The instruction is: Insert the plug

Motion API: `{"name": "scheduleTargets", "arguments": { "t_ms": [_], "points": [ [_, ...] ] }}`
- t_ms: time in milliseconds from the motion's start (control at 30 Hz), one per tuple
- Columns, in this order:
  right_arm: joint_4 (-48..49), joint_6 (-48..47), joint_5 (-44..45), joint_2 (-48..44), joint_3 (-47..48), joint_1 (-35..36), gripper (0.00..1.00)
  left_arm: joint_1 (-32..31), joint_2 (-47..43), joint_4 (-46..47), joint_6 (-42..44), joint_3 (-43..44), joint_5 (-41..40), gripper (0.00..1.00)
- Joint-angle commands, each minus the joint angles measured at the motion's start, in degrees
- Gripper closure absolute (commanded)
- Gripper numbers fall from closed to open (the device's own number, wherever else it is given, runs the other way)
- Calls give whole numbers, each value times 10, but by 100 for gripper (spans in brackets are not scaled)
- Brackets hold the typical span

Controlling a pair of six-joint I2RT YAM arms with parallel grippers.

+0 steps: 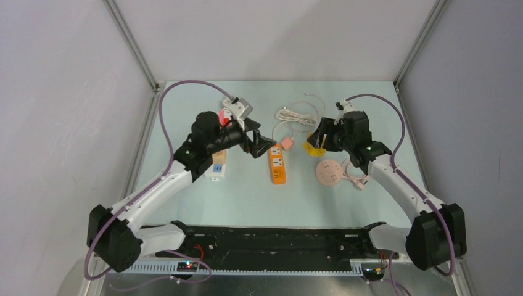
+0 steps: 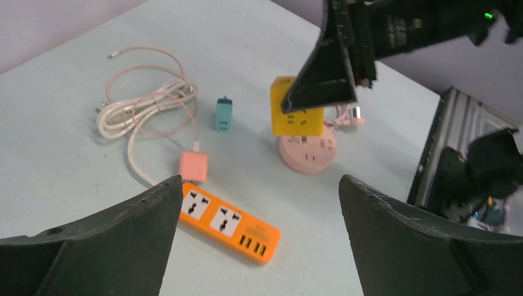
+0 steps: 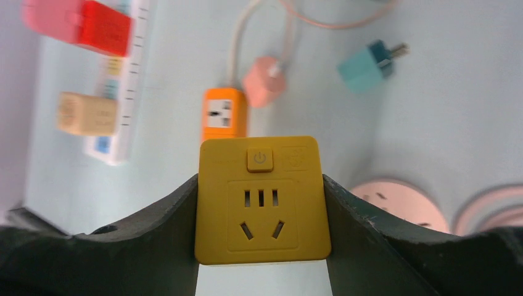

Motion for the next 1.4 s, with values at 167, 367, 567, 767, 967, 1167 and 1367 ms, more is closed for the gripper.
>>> {"name": "scheduleTargets", "arguments": {
  "t_ms": [167,367,567,767,967,1167,1367],
  "points": [
    [78,168,-21,-66,62,49,100,-101,128,221,-37,27,-201,0],
    [48,201,-20,-87,99,62,100,-113,152,275,-40,23,-185,0],
    [42,216,-15,-99,105,73,100,-128,151,363,-74,6,-58,0],
    [43,213,-13,-101,105,86,100,-141,145,400,-80,-6,-6,0],
    [32,194,-44,-103,125,88,100,-143,160,404,-75,-3,20,2],
    [15,199,-48,-98,145,99,100,-150,178,401,-65,0,-45,13],
    [-18,201,-37,-93,158,109,100,-150,180,390,-54,0,-92,47]
  ]
}}
